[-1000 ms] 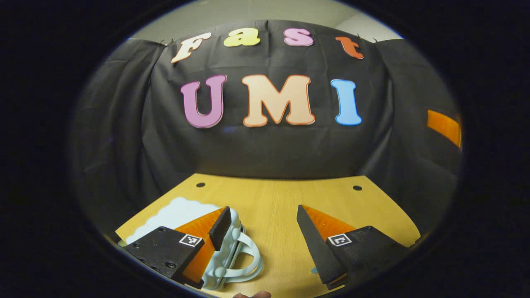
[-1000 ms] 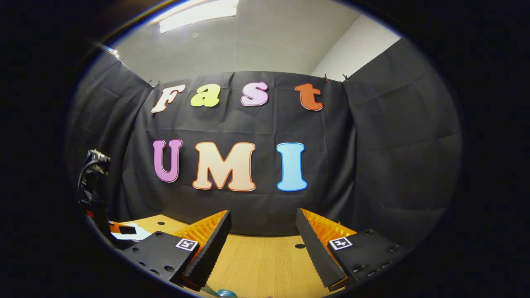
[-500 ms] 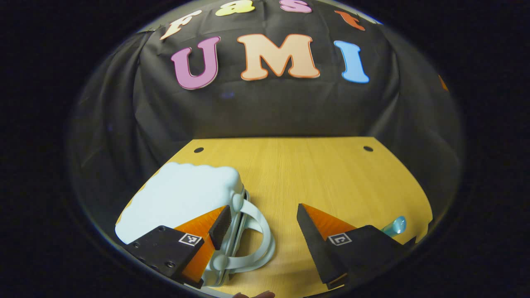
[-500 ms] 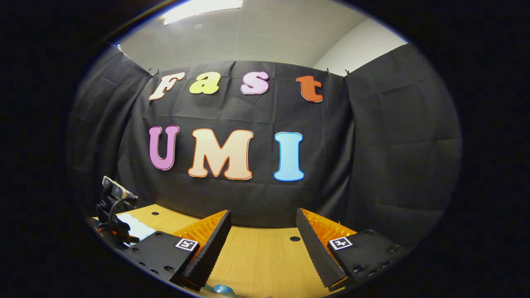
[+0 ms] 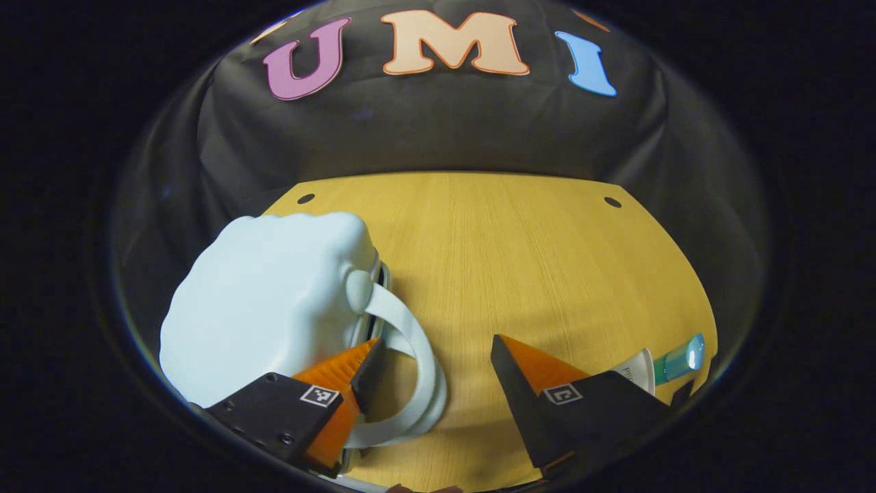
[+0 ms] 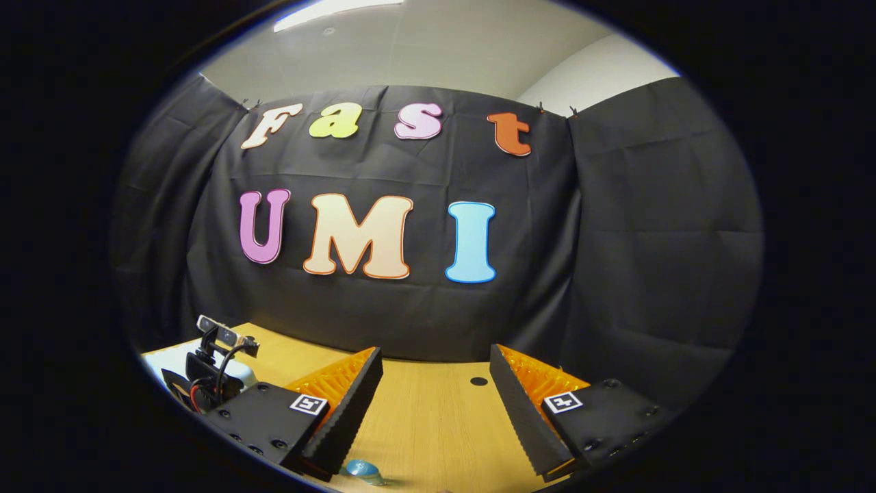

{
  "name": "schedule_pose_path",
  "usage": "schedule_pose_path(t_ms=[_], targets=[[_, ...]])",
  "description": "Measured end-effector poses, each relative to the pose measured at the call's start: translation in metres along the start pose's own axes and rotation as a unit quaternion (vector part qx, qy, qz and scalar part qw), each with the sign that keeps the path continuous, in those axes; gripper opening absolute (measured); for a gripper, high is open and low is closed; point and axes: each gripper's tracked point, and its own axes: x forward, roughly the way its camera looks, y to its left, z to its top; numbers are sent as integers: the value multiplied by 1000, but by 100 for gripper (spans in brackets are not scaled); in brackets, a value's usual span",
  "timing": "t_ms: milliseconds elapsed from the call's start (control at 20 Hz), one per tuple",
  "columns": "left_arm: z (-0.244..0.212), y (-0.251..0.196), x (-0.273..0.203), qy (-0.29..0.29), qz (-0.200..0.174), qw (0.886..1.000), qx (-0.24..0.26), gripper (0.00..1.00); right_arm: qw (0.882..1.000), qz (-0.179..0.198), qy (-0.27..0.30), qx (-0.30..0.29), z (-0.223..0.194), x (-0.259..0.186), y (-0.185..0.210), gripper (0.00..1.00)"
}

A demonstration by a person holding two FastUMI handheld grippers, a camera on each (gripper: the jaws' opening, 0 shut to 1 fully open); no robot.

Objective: First open the suitcase, pack the skin care products into it, and then close the suitcase.

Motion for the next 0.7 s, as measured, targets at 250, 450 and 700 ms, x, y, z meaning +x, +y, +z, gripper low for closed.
schedule_pose_path(t_ms=[250, 450, 700], targets=[[-28, -6, 16, 63, -17, 998, -13, 87, 1000, -6, 4, -9, -7, -2, -4, 98], [-25, 4, 14, 65, -5, 998, 0, 43, 1000, -8, 7, -4, -10, -2, -7, 98], [-22, 3, 8, 79, -26, 996, -21, 11, 1000, 9, 4, 4, -10, 2, 1, 98]])
